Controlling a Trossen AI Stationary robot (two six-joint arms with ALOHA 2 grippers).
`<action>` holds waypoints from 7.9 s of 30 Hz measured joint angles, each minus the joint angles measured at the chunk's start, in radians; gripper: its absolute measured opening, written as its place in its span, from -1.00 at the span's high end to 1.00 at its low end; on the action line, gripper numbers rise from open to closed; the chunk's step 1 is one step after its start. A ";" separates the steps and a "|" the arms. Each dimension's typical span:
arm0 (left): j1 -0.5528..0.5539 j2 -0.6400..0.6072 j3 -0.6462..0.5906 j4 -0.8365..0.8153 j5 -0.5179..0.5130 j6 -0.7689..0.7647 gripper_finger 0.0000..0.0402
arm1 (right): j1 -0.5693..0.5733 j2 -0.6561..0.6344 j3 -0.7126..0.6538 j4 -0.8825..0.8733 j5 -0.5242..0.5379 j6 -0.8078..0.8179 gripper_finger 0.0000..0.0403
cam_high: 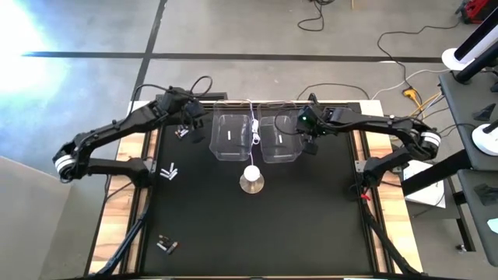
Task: Sort batteries
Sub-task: Put the white battery into the left transparent bin
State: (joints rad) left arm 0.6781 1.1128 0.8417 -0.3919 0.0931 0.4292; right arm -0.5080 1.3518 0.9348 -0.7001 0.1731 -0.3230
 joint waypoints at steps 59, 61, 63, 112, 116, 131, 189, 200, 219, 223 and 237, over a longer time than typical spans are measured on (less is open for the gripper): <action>-0.527 -0.642 -0.614 0.496 0.046 -0.431 0.42 | -0.434 0.293 0.266 -0.079 -0.050 0.863 -0.09; -0.527 -0.646 -0.615 0.479 0.045 -0.423 0.42 | -0.431 0.290 0.290 -0.089 -0.050 0.844 -0.09; -0.527 -0.646 -0.615 0.478 0.045 -0.421 0.42 | -0.418 0.270 0.298 -0.088 -0.042 0.829 -0.10; 0.339 0.360 0.093 -0.311 -0.204 -1.128 0.23 | 0.553 -0.069 -0.089 0.228 0.190 0.726 -0.25; 0.381 0.464 0.172 -0.376 -0.205 -1.150 0.23 | 0.613 -0.069 -0.089 0.227 0.193 0.751 -0.24; 0.424 0.632 0.257 -0.426 -0.198 -1.203 0.23 | 0.755 -0.068 -0.094 0.227 0.195 0.820 -0.30; 0.398 0.768 0.341 -0.510 -0.242 -1.246 0.62 | 0.934 -0.067 -0.165 0.233 0.302 1.005 -0.31; 0.373 0.777 0.339 -0.515 -0.183 -1.188 0.63 | 0.936 -0.067 -0.165 0.233 0.310 1.002 -0.28; 0.357 0.775 0.326 -0.492 -0.109 -1.075 0.67 | 0.936 -0.067 -0.165 0.202 0.310 1.021 -0.27; 0.357 0.776 0.326 -0.484 -0.104 -1.055 0.84 | 0.936 -0.067 -0.165 0.202 0.310 1.031 -0.29; 0.352 0.685 0.318 -0.428 -0.127 -0.951 0.95 | 0.920 -0.121 -0.156 0.143 0.309 1.030 -0.35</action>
State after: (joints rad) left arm 1.0302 1.7982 1.1596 -0.8200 -0.0338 -0.5219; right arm 0.4124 1.2311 0.7792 -0.5569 0.4820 0.7067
